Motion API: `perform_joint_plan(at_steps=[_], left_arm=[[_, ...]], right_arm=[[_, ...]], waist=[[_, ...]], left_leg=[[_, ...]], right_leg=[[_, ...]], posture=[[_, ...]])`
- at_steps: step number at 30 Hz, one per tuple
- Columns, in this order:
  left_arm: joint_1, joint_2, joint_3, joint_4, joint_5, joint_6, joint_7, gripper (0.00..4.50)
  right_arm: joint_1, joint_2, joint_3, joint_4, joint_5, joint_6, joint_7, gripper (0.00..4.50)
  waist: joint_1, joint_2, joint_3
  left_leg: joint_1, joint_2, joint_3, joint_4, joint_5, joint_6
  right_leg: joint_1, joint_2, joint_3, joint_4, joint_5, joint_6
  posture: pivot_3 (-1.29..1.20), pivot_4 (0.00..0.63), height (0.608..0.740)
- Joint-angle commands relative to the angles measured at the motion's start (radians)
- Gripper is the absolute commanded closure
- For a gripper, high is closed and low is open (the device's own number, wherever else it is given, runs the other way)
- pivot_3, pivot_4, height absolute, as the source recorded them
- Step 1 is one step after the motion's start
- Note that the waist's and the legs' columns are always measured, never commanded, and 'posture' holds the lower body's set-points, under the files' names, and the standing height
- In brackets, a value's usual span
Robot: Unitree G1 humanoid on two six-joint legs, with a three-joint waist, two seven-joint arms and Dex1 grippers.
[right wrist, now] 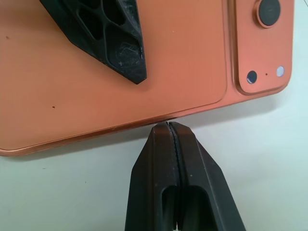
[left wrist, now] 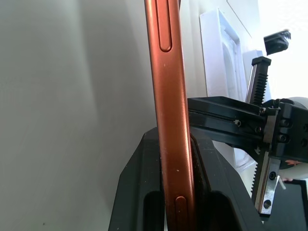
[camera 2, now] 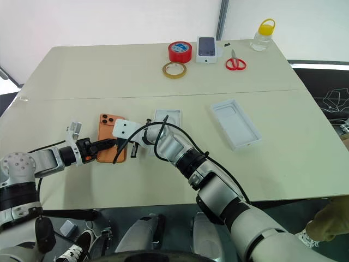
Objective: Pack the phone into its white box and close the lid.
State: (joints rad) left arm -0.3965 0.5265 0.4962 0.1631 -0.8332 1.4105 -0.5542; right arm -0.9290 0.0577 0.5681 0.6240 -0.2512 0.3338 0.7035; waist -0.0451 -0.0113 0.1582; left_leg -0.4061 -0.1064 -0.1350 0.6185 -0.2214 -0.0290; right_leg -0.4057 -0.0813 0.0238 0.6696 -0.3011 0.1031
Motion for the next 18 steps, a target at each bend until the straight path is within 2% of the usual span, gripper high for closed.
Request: perform_joint_plan(at_steps=[1,6,10,13,15,17,18], left_arm=[[0.013,-0.016,0.021,-0.013,-0.012,0.019,0.03,3.89],[-0.011,-0.053,0.113,-0.005,-0.064,0.038,0.055,3.89],[-0.016,-0.093,0.19,0.015,-0.106,0.078,0.083,3.89],[-0.017,-0.12,0.231,0.003,-0.133,0.082,0.103,3.95],[-0.007,-0.116,0.229,-0.008,-0.133,0.074,0.106,3.95],[-0.003,-0.117,0.235,-0.008,-0.14,0.07,0.108,3.95],[0.001,-0.118,0.231,-0.017,-0.14,0.058,0.104,3.95]], right_arm=[[0.001,0.0,-0.036,-0.047,0.015,-0.053,-0.005,4.5],[0.008,0.001,-0.184,-0.173,0.173,-0.012,0.07,4.5],[0.02,-0.05,-0.249,-0.285,0.245,0.059,0.126,4.5],[0.07,-0.126,-0.307,-0.4,0.345,0.154,0.209,3.73],[0.132,-0.196,-0.297,-0.5,0.377,0.152,0.274,2.83],[0.19,-0.285,-0.251,-0.577,0.365,0.146,0.332,1.63],[0.226,-0.335,-0.236,-0.617,0.363,0.138,0.365,1.27]], waist=[[0.0,0.0,0.0],[0.0,-0.001,0.001],[0.001,-0.001,0.001],[0.004,-0.002,0.001],[0.005,-0.002,0.001],[0.003,-0.002,0.001],[0.003,-0.002,0.001]], left_leg=[[0.0,0.0,0.0,0.0,0.0,0.0],[-0.001,0.0,0.0,0.0,0.0,0.0],[-0.002,0.0,0.0,0.0,0.0,0.0],[-0.002,0.0,0.0,0.0,-0.001,0.001],[-0.002,0.0,-0.001,0.0,-0.001,0.002],[-0.003,0.0,0.0,0.0,-0.001,0.002],[-0.003,0.0,0.0,0.0,-0.002,0.003]], right_leg=[[0.0,0.0,0.0,0.0,0.0,0.0],[-0.001,0.0,0.0,0.0,0.0,0.0],[-0.001,0.0,0.0,0.0,0.0,0.0],[-0.001,0.0,-0.001,-0.001,0.0,0.0],[-0.001,0.0,-0.001,-0.001,0.0,0.0],[0.0,-0.001,-0.001,-0.002,0.0,0.0],[0.001,-0.001,-0.001,-0.002,0.0,0.0]], posture=[[0.0,0.15,0.74],[0.0,0.15,0.74],[0.0,0.15,0.74],[0.0,0.15,0.74],[0.0,0.15,0.74],[0.0,0.15,0.74],[0.0,0.15,0.74]])
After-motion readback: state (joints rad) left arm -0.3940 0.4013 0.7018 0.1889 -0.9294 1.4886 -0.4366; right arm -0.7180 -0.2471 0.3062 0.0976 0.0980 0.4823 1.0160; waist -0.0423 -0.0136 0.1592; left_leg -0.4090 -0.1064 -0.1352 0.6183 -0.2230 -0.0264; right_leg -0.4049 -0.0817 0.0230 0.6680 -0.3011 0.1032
